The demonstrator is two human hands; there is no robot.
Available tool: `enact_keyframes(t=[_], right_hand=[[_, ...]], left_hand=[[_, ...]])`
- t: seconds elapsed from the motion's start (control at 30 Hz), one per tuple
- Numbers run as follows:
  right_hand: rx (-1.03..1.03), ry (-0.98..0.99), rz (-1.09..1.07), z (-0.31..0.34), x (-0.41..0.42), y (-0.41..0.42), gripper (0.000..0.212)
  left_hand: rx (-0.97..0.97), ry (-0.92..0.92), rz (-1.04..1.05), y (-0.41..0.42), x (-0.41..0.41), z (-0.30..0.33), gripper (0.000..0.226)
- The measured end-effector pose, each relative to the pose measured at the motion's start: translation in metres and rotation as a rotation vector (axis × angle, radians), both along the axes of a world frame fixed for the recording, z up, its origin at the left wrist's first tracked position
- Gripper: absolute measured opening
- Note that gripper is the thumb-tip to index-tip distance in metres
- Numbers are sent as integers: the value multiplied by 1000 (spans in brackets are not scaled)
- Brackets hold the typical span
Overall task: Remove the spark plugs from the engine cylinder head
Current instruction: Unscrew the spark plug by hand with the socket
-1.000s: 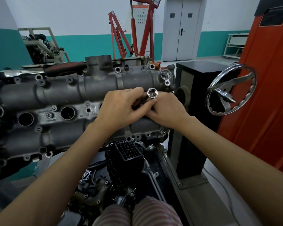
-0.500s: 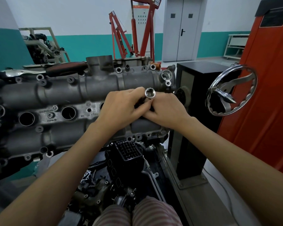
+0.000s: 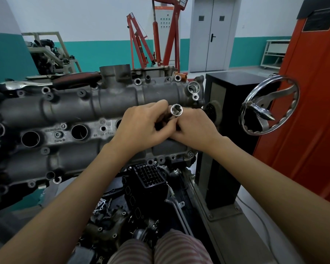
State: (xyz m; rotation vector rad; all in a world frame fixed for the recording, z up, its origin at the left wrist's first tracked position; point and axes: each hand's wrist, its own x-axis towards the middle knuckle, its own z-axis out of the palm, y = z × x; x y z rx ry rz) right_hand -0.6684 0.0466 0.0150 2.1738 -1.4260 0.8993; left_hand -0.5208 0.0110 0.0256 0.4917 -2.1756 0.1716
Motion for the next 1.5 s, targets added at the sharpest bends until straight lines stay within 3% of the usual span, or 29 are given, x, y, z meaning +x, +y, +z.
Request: enact_keyframes(t=[0.17, 0.43, 0.57, 0.67, 0.83, 1.03, 1.2, 1.5], right_hand=[[7, -7, -13, -1, 1, -1, 48], [-16, -30, -48, -3, -1, -3, 23], [-10, 1, -41, -1, 1, -1, 39], [5, 15, -24, 0, 0, -1, 49], [24, 4, -21, 0, -1, -3, 37], [18, 4, -49, -1, -1, -2, 46], [48, 17, -74, -2, -3, -5, 32], [65, 2, -38, 1, 0, -1, 25]], left_hand=[[-9, -12, 10, 0, -1, 0, 27], [0, 24, 1, -5, 0, -2, 56], [57, -21, -8, -5, 0, -2, 60], [55, -3, -13, -3, 0, -1, 54], [21, 2, 34, 1, -1, 0, 44], [-4, 2, 48, -2, -1, 0, 28], [34, 11, 27, -4, -1, -2, 53], [38, 0, -1, -3, -1, -1, 54]])
